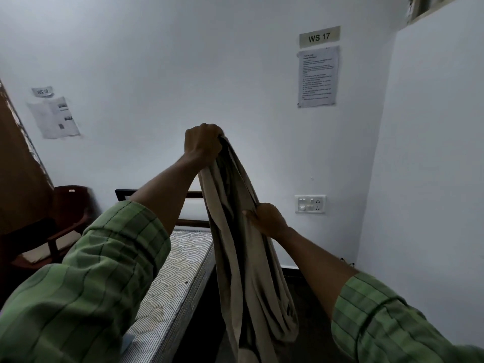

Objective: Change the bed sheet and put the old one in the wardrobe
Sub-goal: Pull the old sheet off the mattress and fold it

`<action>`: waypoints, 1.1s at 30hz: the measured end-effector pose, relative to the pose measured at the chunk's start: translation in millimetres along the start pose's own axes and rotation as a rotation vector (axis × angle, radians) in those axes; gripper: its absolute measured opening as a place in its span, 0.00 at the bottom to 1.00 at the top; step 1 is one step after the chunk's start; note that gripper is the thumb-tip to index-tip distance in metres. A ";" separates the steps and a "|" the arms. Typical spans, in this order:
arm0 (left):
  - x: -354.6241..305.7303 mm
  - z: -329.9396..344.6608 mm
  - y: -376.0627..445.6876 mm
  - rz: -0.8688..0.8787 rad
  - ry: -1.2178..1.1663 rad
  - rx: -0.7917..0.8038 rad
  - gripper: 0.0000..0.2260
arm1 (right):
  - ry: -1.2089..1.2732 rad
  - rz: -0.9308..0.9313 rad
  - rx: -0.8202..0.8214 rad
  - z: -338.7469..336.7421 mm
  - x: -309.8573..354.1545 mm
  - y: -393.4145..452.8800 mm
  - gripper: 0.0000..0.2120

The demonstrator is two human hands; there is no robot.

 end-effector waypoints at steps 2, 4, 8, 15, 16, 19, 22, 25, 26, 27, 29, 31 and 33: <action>14.3 7.8 -3.0 -0.050 0.062 0.037 0.13 | 0.003 -0.047 -0.068 -12.6 -11.4 -2.8 0.29; 21.6 15.6 -7.1 -0.077 0.133 0.071 0.11 | 0.026 -0.074 -0.117 -27.0 -18.6 -1.5 0.29; 19.5 26.1 -15.6 -0.080 0.256 0.165 0.09 | 0.106 -0.073 -0.176 -51.7 -35.6 1.2 0.29; 20.2 36.4 -18.2 -0.162 0.254 0.244 0.08 | 0.206 0.130 0.182 -60.0 -39.5 -0.7 0.27; 23.1 39.4 -19.0 -0.197 0.239 0.294 0.07 | 0.260 0.181 0.240 -57.5 -36.4 -2.7 0.27; 31.3 50.3 -18.6 -0.229 0.185 0.501 0.12 | 0.446 0.220 0.171 -55.7 -22.2 -3.4 0.25; 16.5 69.4 -16.6 0.036 0.036 0.763 0.34 | 0.464 0.189 0.034 -63.1 -12.5 1.6 0.24; -29.7 64.2 -25.2 0.252 -0.166 0.776 0.44 | 0.315 0.080 0.058 -63.8 16.0 10.2 0.17; -46.5 62.2 -29.3 0.313 -0.214 0.777 0.47 | 0.239 0.024 0.085 -61.7 27.8 13.1 0.17; -62.3 59.9 -34.0 0.378 -0.242 0.791 0.49 | 0.167 -0.023 0.112 -60.0 37.5 16.0 0.17; -80.6 62.8 -40.1 0.488 -0.205 0.795 0.44 | 0.064 -0.080 0.110 -60.8 53.2 19.7 0.11; -81.8 64.9 -41.7 0.521 -0.156 0.772 0.30 | -0.011 -0.120 0.095 -61.3 61.0 22.7 0.09; -79.1 60.9 -43.3 0.504 -0.153 0.785 0.23 | -0.032 -0.147 0.092 -60.6 64.8 23.1 0.08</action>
Point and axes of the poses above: each hand's wrist, its own y-axis towards the middle knuckle, its own z-axis out of the palm, x = y × z, the point moved 3 cm from there along y, towards the middle knuckle, and after that the axes turned 12 degrees about y, right-handed, at the moved point
